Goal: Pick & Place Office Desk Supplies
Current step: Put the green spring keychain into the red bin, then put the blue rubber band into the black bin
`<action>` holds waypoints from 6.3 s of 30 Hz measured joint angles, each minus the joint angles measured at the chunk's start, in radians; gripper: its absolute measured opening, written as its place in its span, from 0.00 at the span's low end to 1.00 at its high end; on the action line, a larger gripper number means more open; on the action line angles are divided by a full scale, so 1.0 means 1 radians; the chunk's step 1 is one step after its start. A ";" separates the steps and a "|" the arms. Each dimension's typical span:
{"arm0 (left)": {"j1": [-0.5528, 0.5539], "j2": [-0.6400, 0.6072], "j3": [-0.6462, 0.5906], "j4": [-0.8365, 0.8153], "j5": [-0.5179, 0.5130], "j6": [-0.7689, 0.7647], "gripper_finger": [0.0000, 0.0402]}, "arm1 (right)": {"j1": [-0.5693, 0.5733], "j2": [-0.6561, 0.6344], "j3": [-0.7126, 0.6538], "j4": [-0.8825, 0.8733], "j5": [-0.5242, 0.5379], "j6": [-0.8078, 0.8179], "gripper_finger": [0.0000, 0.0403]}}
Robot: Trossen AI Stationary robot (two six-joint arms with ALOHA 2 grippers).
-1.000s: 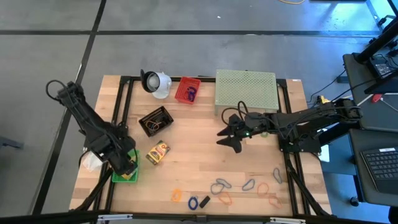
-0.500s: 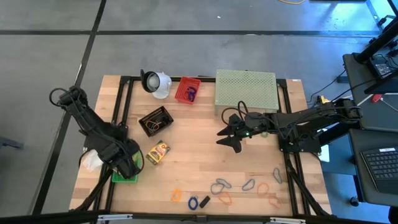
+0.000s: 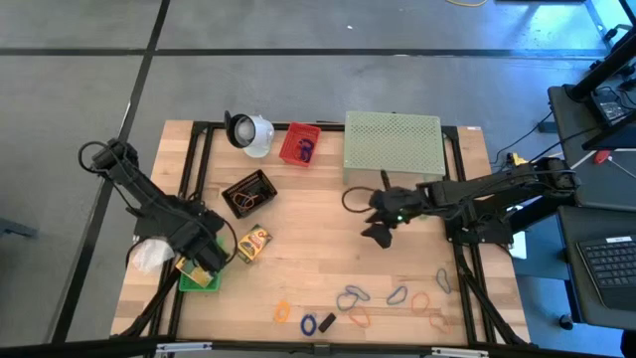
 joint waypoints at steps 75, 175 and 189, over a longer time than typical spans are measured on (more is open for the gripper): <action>0.182 -0.008 0.127 0.600 -0.734 0.827 0.49 | 0.027 -0.014 0.141 -0.116 -0.042 0.061 0.03; 1.180 0.332 0.000 1.506 -0.347 1.402 0.40 | 0.541 0.212 0.167 -0.346 -0.068 0.340 0.57; 1.069 0.215 0.002 1.502 -0.341 1.402 0.41 | 0.612 0.367 0.167 -0.299 0.035 0.026 0.52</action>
